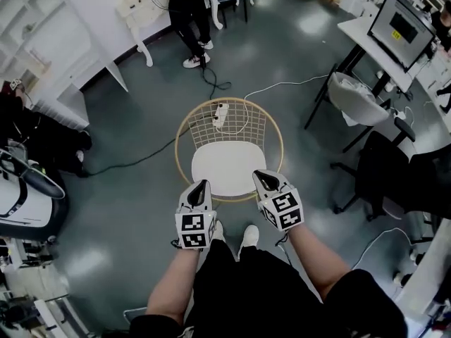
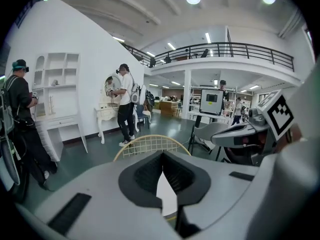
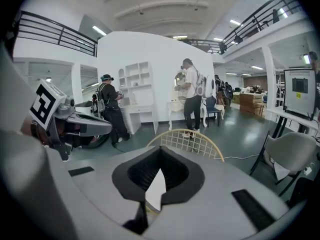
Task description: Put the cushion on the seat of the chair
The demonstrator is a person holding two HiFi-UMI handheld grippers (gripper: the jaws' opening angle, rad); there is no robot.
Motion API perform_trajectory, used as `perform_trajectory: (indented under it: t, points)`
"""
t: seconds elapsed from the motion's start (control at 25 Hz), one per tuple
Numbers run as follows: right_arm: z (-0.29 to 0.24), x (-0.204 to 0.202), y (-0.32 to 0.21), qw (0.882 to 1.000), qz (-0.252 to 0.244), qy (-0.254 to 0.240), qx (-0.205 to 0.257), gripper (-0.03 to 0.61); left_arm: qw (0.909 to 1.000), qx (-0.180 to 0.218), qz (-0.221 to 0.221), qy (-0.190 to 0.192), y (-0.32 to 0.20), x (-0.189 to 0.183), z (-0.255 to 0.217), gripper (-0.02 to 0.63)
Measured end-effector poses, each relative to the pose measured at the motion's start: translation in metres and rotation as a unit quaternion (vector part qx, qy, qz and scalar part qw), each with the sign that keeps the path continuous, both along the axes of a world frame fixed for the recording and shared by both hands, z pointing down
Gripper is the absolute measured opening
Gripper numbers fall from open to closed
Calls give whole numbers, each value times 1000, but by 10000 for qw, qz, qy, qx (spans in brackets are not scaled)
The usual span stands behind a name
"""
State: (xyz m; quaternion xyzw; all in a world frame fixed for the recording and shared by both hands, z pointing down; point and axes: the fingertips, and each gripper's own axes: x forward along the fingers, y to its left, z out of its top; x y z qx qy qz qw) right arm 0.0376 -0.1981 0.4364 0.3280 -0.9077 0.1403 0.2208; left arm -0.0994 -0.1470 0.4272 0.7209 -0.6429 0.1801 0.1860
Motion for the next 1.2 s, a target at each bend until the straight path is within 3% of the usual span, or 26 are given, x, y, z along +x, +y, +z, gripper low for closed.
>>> perform_trajectory:
  t: [0.32, 1.2]
  points:
    - [-26, -3, 43, 9998, 48, -169, 96, 12, 10000, 50, 10, 60, 51, -2, -18, 17]
    - [-48, -35, 194, 9954, 902, -112, 310, 12, 9942, 277, 991, 323, 164, -31, -27, 17]
